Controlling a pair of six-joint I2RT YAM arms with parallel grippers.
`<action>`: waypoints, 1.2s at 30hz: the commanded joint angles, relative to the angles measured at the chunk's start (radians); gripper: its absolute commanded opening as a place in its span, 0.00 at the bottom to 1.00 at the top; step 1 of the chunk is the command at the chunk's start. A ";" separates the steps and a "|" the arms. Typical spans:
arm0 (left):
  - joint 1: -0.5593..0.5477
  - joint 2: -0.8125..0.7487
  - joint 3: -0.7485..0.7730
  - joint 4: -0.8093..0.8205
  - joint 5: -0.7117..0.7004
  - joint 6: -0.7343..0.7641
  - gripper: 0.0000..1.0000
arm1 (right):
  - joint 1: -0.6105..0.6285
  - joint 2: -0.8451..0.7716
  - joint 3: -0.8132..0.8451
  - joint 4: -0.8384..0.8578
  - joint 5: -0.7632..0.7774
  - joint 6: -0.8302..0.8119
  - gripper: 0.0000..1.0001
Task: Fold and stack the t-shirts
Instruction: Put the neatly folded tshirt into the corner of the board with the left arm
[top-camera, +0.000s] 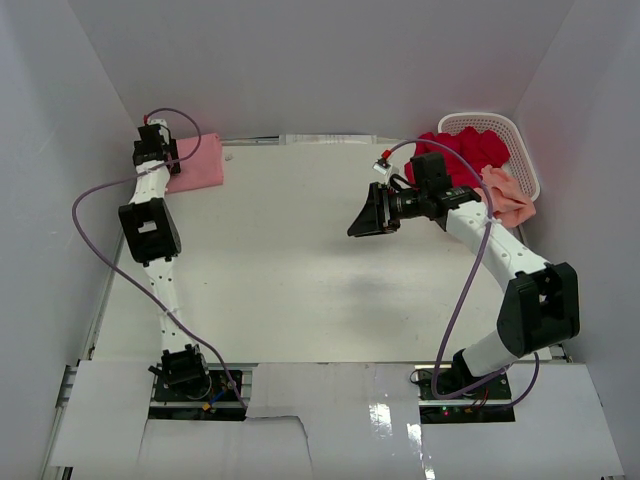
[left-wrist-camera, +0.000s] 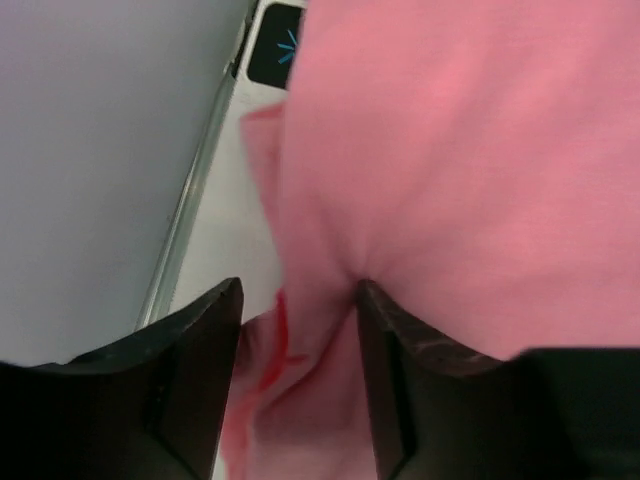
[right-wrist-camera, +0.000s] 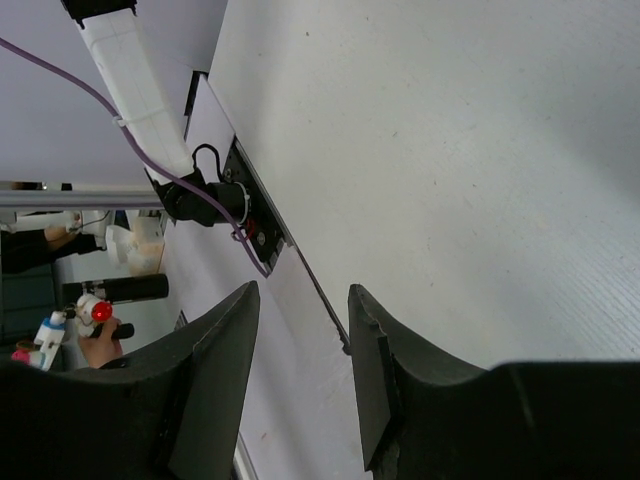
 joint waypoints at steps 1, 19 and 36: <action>-0.006 -0.063 -0.006 0.038 0.000 0.018 0.85 | 0.007 -0.011 -0.027 0.044 -0.001 0.030 0.48; -0.125 -0.533 -0.426 0.252 -0.208 -0.194 0.98 | 0.015 -0.051 -0.095 0.066 -0.022 0.019 0.48; -0.063 -0.513 -0.656 0.321 -0.078 -0.332 0.86 | 0.018 -0.137 -0.145 0.093 -0.013 0.027 0.48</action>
